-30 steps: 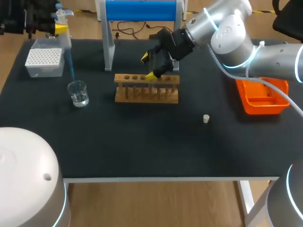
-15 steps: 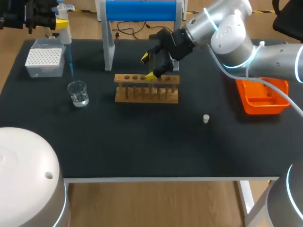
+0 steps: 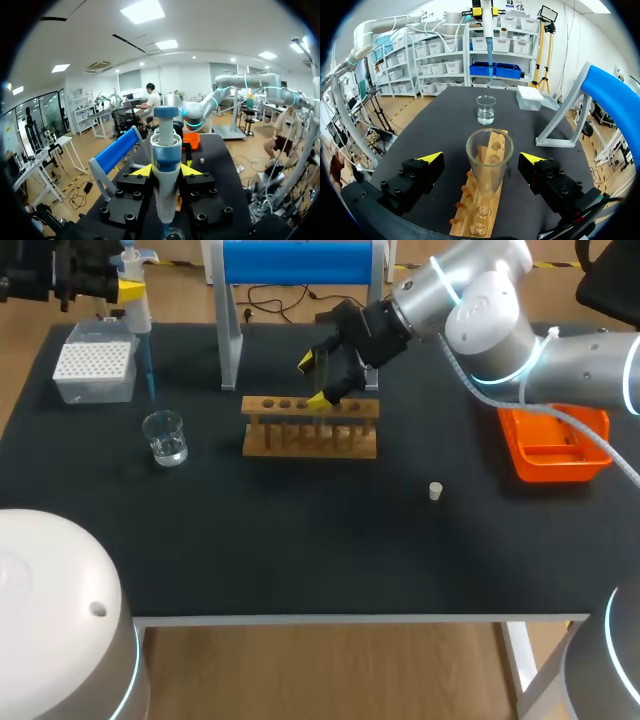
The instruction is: Invert the test tube, pick up the pipette, mount the tip to pipette, aspirate from beaker and dispense into the tube, eject the tip, return the pipette, and cap with the stopper.
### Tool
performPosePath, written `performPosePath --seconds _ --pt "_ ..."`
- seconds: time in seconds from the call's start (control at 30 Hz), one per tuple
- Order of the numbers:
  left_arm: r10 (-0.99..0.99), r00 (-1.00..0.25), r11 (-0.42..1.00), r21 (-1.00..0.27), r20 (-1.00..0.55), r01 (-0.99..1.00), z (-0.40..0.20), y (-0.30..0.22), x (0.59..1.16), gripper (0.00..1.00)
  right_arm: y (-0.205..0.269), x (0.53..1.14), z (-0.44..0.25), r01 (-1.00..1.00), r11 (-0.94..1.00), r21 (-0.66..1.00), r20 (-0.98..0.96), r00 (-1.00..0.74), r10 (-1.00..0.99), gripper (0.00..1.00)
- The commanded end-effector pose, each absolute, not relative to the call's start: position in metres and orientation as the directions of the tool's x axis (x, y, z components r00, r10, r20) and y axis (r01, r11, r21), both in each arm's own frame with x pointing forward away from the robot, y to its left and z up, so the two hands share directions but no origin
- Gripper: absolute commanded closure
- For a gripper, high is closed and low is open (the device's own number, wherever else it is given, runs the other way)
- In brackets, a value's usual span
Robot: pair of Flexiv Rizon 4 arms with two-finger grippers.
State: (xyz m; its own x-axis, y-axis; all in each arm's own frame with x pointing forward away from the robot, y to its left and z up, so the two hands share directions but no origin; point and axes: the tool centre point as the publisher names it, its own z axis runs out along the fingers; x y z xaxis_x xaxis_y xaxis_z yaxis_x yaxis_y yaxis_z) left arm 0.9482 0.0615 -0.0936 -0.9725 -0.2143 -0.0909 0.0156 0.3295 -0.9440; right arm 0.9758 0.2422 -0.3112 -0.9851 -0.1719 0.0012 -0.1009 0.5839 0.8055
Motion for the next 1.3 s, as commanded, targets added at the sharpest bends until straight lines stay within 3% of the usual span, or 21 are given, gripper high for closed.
performPosePath --seconds 0.03,0.67,1.3 --pt "-0.216 -0.971 0.323 -0.946 -0.103 0.029 -0.077 0.052 0.949 1.00 0.241 0.975 -0.310 -0.101 0.587 0.803 0.002 -0.985 -0.172 0.00" --pt "-0.100 -0.992 0.302 -0.952 -0.077 0.043 0.012 -0.084 0.986 1.00 0.241 0.975 -0.310 -0.101 0.587 0.803 0.002 -0.985 -0.172 0.00" --pt "0.010 -1.000 0.295 -0.956 -0.001 0.003 0.020 -0.188 0.997 1.00 0.241 0.975 -0.310 -0.101 0.587 0.803 0.002 -0.985 -0.172 0.00"
